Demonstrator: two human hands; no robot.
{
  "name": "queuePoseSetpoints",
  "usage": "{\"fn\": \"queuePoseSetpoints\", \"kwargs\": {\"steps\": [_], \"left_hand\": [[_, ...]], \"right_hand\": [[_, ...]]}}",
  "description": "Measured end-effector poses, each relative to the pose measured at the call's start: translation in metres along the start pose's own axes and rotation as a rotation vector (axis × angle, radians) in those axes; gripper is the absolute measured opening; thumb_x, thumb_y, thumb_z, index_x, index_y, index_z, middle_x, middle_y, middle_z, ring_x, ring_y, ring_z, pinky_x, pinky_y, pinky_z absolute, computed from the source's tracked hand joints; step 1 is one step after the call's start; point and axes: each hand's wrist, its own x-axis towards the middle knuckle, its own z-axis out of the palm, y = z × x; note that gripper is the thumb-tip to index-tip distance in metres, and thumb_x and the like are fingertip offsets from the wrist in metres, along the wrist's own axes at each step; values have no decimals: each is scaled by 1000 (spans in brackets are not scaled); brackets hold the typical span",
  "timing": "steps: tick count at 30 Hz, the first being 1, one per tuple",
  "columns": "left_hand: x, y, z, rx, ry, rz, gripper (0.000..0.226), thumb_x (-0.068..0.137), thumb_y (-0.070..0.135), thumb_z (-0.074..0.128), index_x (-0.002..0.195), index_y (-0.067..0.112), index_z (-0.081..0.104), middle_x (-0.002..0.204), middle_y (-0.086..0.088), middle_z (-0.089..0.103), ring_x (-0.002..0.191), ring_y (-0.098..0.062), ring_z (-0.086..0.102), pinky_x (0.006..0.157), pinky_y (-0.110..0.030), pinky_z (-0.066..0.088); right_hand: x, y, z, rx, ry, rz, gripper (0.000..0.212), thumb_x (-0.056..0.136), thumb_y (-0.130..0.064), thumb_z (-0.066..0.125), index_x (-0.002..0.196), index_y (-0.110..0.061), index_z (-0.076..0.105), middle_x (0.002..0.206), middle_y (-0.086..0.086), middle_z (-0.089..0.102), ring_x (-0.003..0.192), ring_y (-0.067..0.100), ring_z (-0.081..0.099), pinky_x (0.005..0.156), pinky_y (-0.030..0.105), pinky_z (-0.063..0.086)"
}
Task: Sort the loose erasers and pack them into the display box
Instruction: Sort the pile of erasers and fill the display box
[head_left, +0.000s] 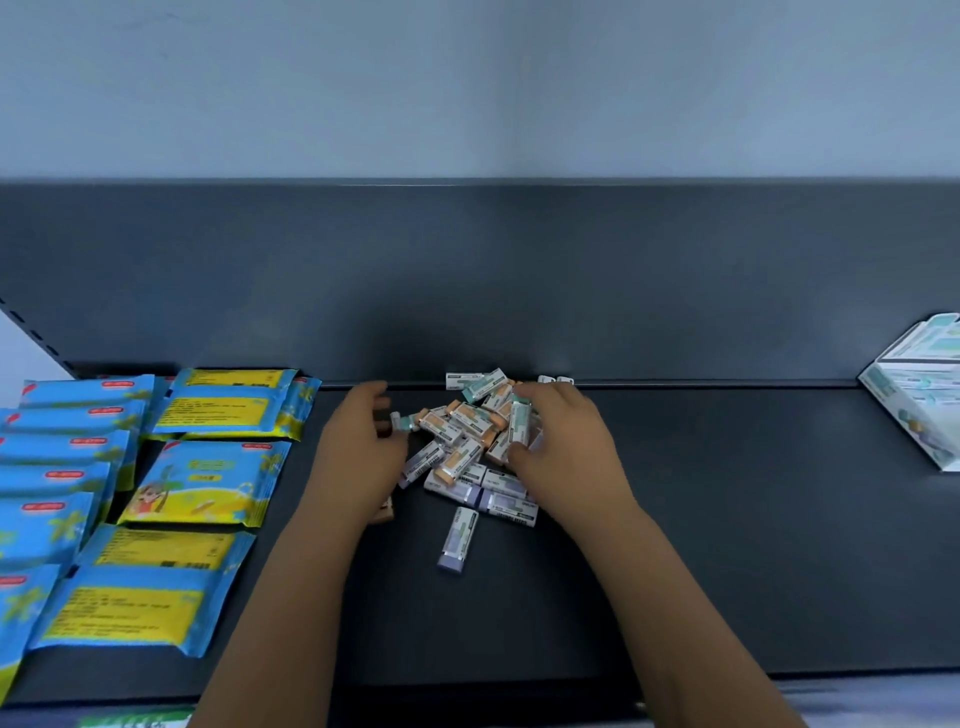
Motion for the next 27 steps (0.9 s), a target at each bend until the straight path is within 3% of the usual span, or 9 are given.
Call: {"fn": "queuePoseSetpoints", "kwargs": {"steps": [2,7,9,11,13,15,17,21,27], "left_hand": [[4,3,0,-55,15,-34,57,92,-3,54,143,20,47,131,3,58,90,-3,61,64,-15,48],[14,4,3,-162,62,-110,55,89,-13,48,137,13,52,126,1,61,74,2,58,53,-13,45],[16,1,2,-216,87,-140,51,88,-9,51,133,14,55,124,1,63,77,-6,64,60,-19,55],[17,0,1,-231,100,-159,44,86,-1,60,126,17,59,119,-2,67,87,-16,67,78,-36,60],[16,1,-1,-170,98,-144,32,87,8,65,117,19,63,101,0,71,80,-11,67,75,-36,58],[14,7,0,-52,88,-73,19,90,14,64,108,19,65,87,3,71,70,-7,66,66,-28,54],[16,17,4,56,65,78,19,90,16,64,107,20,69,96,1,71,77,-15,68,72,-31,55],[27,46,29,227,-66,368,19,89,19,67,107,18,72,107,2,66,94,-12,60,82,-27,47],[43,62,73,503,-99,317,19,75,26,64,91,16,66,97,-6,60,89,-32,60,78,-44,54]], "right_hand": [[1,4,0,-7,-11,-44,57,76,-12,70,131,-22,60,130,-5,54,122,20,50,100,39,47],[0,4,1,-42,-1,-42,41,78,-20,70,118,-20,67,118,-3,59,112,22,52,92,43,50],[1,3,1,-71,16,-14,36,80,-32,71,114,-22,67,114,-3,60,107,23,52,90,43,49],[1,4,1,-105,14,27,39,80,-39,72,114,-22,65,114,-3,60,106,23,50,89,42,48],[1,5,1,-133,0,57,39,80,-39,71,114,-22,64,114,-3,59,106,24,48,89,42,48],[0,4,2,-135,-2,65,39,79,-36,71,115,-23,63,113,-2,60,106,24,48,87,41,49],[0,4,3,-117,1,47,41,77,-29,69,117,-23,63,112,-2,60,105,24,49,86,41,49],[0,4,4,-1,-2,-45,55,68,-3,60,120,-20,64,119,-3,61,109,23,54,87,41,51],[2,8,-2,12,18,-92,69,61,11,50,122,-17,65,110,3,64,98,25,60,77,39,54]]}}
